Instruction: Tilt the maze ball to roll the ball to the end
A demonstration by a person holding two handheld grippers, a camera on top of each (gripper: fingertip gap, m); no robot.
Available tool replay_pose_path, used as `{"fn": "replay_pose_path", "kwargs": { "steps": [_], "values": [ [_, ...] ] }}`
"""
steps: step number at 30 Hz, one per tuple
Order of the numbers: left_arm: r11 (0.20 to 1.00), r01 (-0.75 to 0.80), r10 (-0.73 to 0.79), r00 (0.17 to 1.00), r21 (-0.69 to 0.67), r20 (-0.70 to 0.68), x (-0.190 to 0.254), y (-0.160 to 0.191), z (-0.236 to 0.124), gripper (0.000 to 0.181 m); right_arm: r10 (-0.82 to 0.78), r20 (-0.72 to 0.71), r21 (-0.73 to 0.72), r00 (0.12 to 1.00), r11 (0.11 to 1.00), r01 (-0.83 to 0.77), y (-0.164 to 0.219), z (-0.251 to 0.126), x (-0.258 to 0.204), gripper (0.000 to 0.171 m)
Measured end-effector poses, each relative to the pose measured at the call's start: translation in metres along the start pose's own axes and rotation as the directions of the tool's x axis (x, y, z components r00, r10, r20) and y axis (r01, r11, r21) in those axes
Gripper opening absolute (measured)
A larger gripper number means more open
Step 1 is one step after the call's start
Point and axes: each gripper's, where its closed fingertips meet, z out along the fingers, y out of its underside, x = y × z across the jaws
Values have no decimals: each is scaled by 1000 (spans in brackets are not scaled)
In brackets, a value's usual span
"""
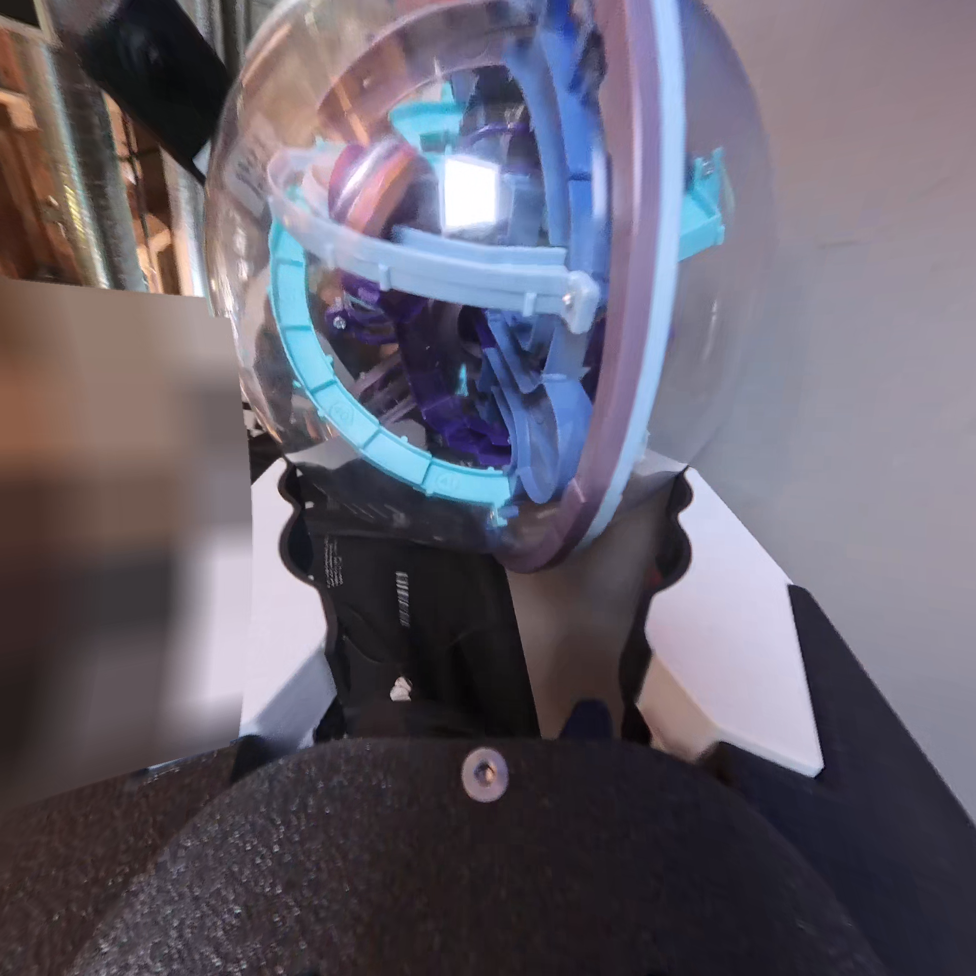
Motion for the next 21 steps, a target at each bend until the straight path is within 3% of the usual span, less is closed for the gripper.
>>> {"fn": "replay_pose_path", "kwargs": {
  "steps": [4,6,7,10,12,14,17,21],
  "values": [
    [1000,19,-18,999,-19,32,-7,-7,5,150,-111,-130,-62,985,993,104,3,-13,10,121],
    [999,36,-34,999,-34,38,-10,-11,9,149,-288,-268,-79,919,958,277,-6,-26,13,126],
    [998,44,-42,998,-44,36,-12,-12,11,148,-409,-363,-100,837,910,401,-16,-35,12,129],
    [994,82,-80,996,-75,24,-15,-18,18,148,-715,-553,-248,427,631,735,-47,-50,-11,136],
    [989,111,-109,994,-96,19,-18,-22,23,148,-801,-564,-358,201,456,815,-57,-44,-28,137],
    [986,118,-117,993,-116,17,-18,-26,28,148,-834,-548,-442,64,354,824,-65,-36,-30,138],
    [986,92,-91,996,-138,11,-15,-27,33,148,-851,-513,-459,114,384,801,-71,-31,-13,136],
    [992,60,-69,994,-109,-82,-10,-29,27,147,-837,-457,-361,300,483,798,-76,-41,-3,138]
  ]
}}
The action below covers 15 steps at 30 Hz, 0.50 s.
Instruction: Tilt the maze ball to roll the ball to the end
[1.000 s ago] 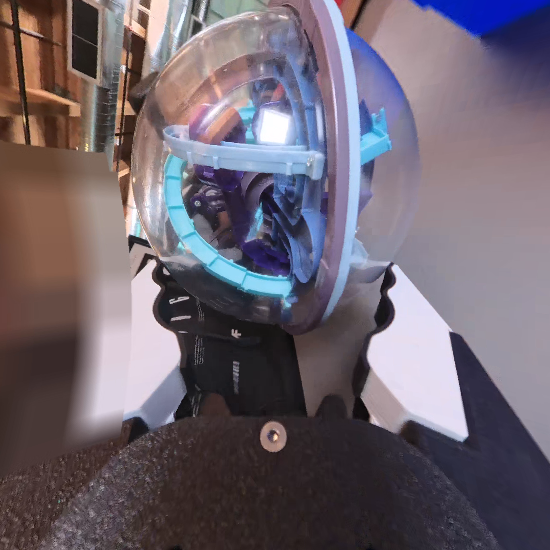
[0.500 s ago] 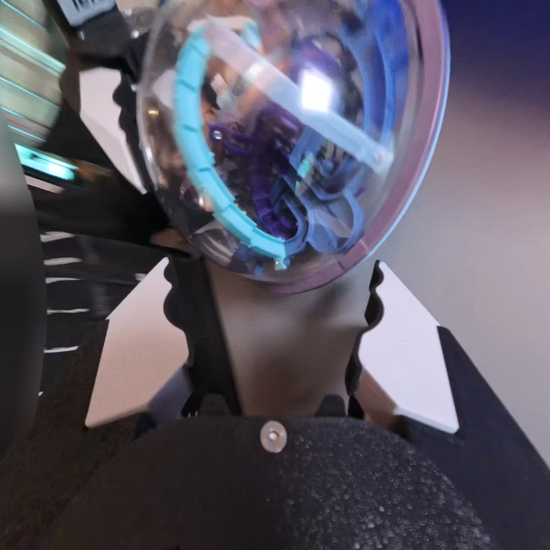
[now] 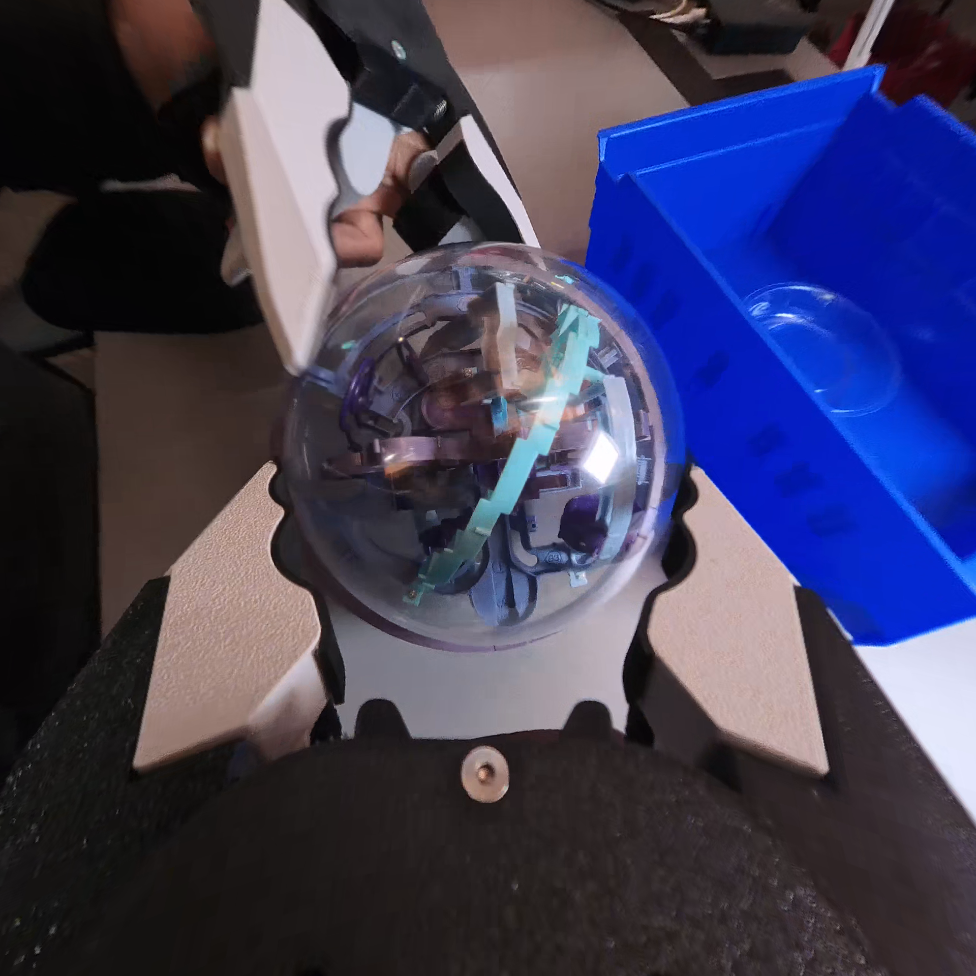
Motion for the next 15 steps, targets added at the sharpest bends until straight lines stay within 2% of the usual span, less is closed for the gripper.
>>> {"fn": "replay_pose_path", "kwargs": {
  "steps": [2,4,6,8,11,15],
  "values": [
    [999,-34,37,992,23,-118,5,1,-8,148,39,59,37,997,998,-42,3,-3,3,138],
    [993,-84,101,968,83,-228,4,3,-18,141,39,100,80,994,996,-47,7,-6,5,138],
    [990,-45,85,947,132,-308,-4,5,-20,137,24,127,130,992,991,-41,9,-9,6,139],
    [993,-42,78,937,110,-340,-15,17,-12,138,11,147,156,989,987,-34,14,-10,5,139],
    [988,-136,155,917,79,-368,-13,33,1,139,4,166,166,986,986,-32,26,-9,3,138],
    [966,-248,256,909,67,-327,-7,37,14,145,33,172,185,984,981,-66,38,-6,1,137]
  ]
}}
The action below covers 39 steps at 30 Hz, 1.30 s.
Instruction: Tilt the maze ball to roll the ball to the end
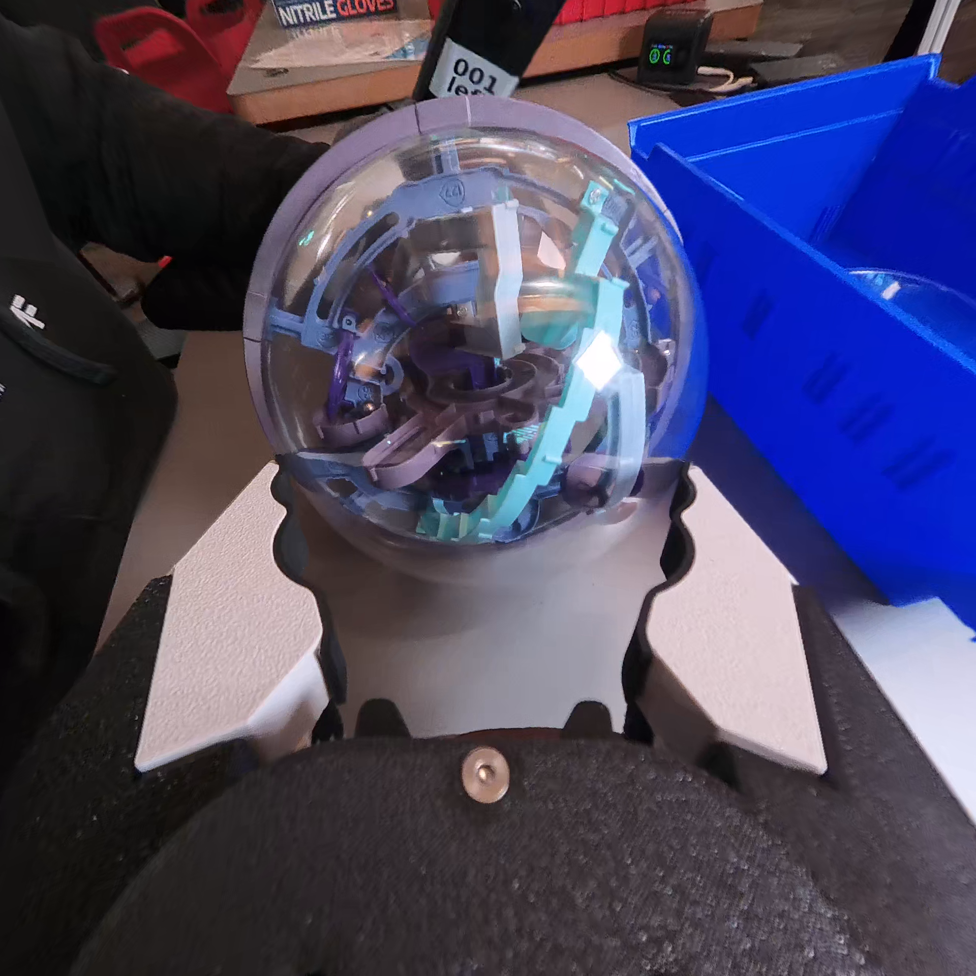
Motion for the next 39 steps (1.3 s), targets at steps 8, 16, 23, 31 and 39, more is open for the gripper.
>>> {"fn": "replay_pose_path", "kwargs": {
  "steps": [8,16,23,31,39],
  "values": [
    [998,-19,12,992,55,126,-3,-16,-2,133,29,-132,-91,991,995,-41,14,-17,6,132],
    [994,-74,58,979,79,194,1,-39,16,130,55,-207,-68,977,995,-71,18,-26,9,140],
    [995,54,-62,995,87,84,-2,-29,26,139,106,-170,6,980,994,-106,26,-27,8,136],
    [997,-49,37,985,66,170,0,-35,27,142,92,-181,47,979,995,-85,24,-21,10,140],
    [981,-180,157,951,66,265,16,-58,13,142,24,-180,126,983,992,-1,-2,-20,7,141]
  ]
}}
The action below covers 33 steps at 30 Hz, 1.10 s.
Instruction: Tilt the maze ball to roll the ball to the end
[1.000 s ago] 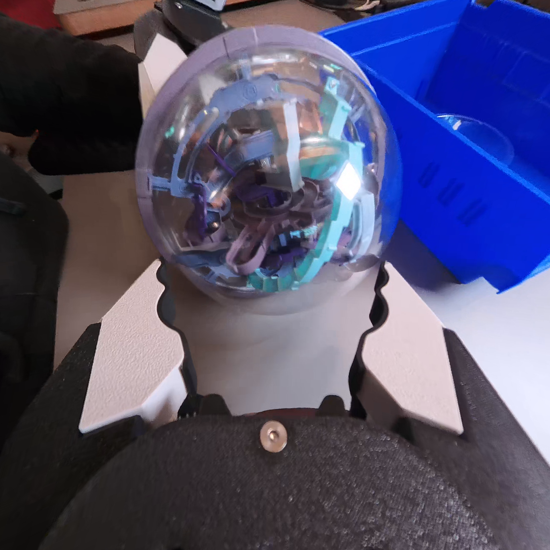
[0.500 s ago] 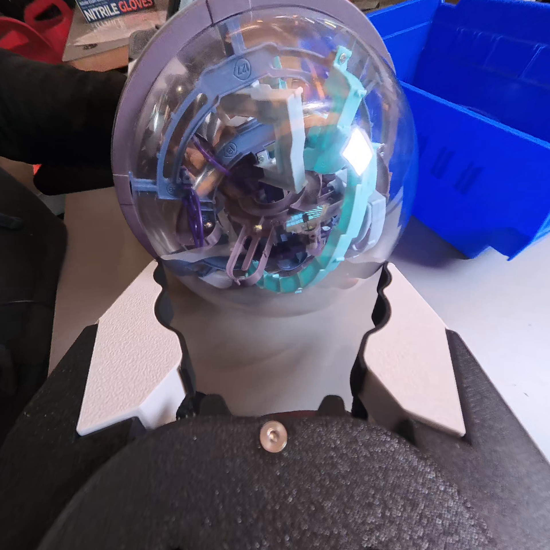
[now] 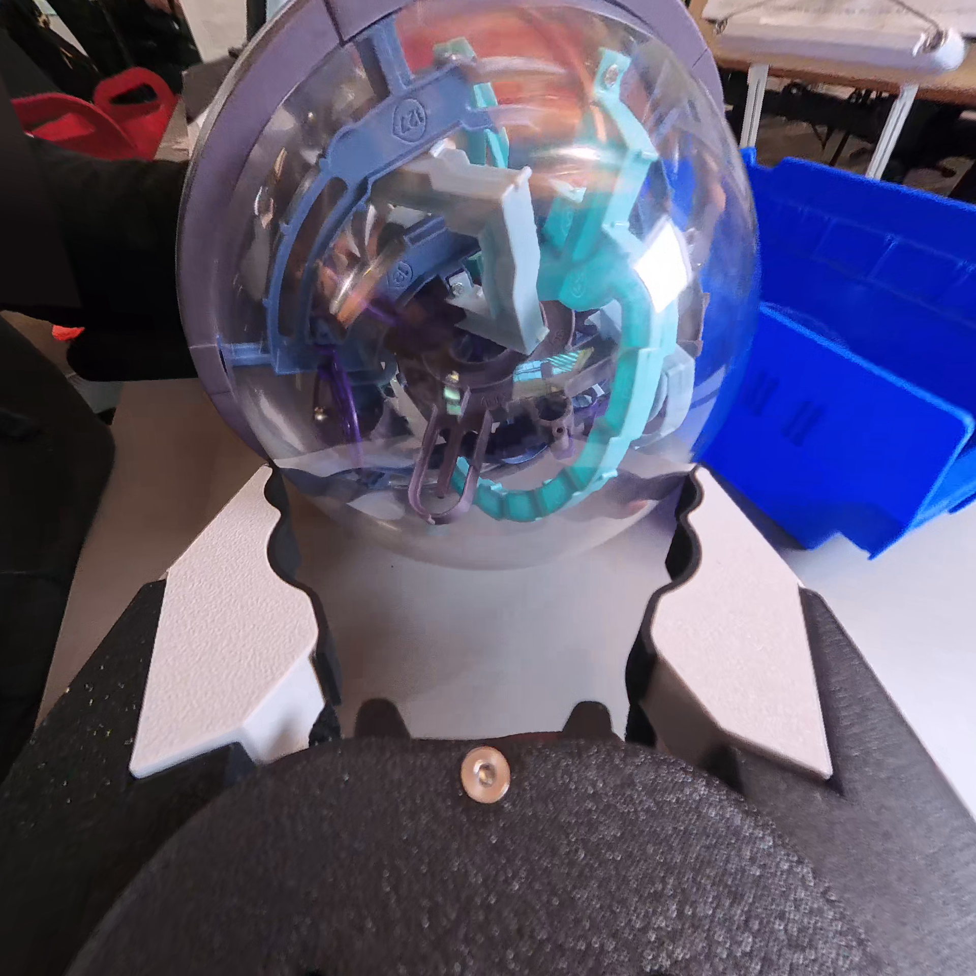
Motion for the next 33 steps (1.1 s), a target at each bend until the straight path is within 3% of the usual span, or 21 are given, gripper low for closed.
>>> {"fn": "replay_pose_path", "kwargs": {
  "steps": [10,17,27,33],
  "values": [
    [986,106,-101,994,128,-44,18,-15,-10,142,-103,81,-83,991,990,110,-38,-17,-8,140],
    [984,173,-169,983,43,-77,24,7,-12,141,-156,187,-156,970,970,186,-37,-17,-15,140],
    [902,402,-413,909,-156,-47,37,64,-36,133,3,411,-173,912,982,75,2,9,-44,140],
    [886,392,-427,898,-246,-106,55,81,-55,134,24,497,-155,868,986,61,9,13,-58,138]
  ]
}}
